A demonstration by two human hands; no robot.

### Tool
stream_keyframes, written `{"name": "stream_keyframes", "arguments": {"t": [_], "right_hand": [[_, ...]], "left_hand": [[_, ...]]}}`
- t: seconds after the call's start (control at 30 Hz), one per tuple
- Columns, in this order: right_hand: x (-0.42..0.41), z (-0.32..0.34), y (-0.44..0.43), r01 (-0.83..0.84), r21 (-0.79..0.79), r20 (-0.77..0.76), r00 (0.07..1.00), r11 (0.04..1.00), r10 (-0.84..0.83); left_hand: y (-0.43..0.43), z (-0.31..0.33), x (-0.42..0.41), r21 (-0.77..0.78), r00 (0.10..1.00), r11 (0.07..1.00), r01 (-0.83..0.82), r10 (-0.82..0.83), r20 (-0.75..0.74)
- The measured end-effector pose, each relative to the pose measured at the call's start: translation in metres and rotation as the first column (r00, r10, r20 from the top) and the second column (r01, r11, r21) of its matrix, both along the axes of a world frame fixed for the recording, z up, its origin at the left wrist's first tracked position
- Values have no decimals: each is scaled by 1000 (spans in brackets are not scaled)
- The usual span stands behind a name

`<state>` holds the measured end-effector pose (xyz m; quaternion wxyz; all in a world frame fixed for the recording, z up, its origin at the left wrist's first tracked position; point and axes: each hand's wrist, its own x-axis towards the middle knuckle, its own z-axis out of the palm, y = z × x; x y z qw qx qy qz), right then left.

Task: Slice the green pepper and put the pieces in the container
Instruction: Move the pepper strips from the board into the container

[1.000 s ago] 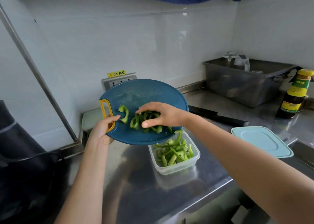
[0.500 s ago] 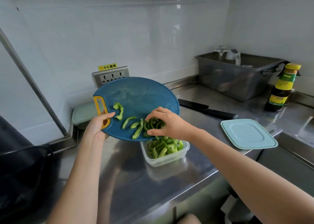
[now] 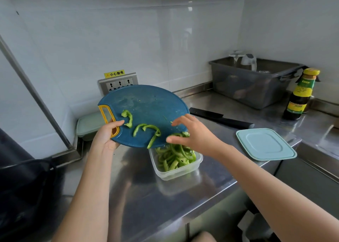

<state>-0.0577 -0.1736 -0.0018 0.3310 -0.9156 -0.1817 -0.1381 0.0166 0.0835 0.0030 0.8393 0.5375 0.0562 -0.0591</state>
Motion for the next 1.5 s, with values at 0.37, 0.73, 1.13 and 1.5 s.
{"name": "stream_keyframes", "arguments": {"t": [0.37, 0.73, 1.13, 1.5], "right_hand": [[71, 49, 94, -293, -390, -78, 955, 873, 285], [37, 15, 40, -158, -298, 102, 975, 941, 196], [-12, -18, 25, -34, -208, 119, 991, 978, 60], [26, 15, 13, -69, -298, 57, 994, 952, 90]], "left_hand": [[-19, -2, 3, -233, 998, 971, 50, -42, 40], [-26, -6, -6, -223, 997, 974, -50, 62, 47], [-1, 0, -13, -174, 984, 973, -151, 165, 70], [10, 21, -27, -83, 975, 988, -126, 139, 171]]}}
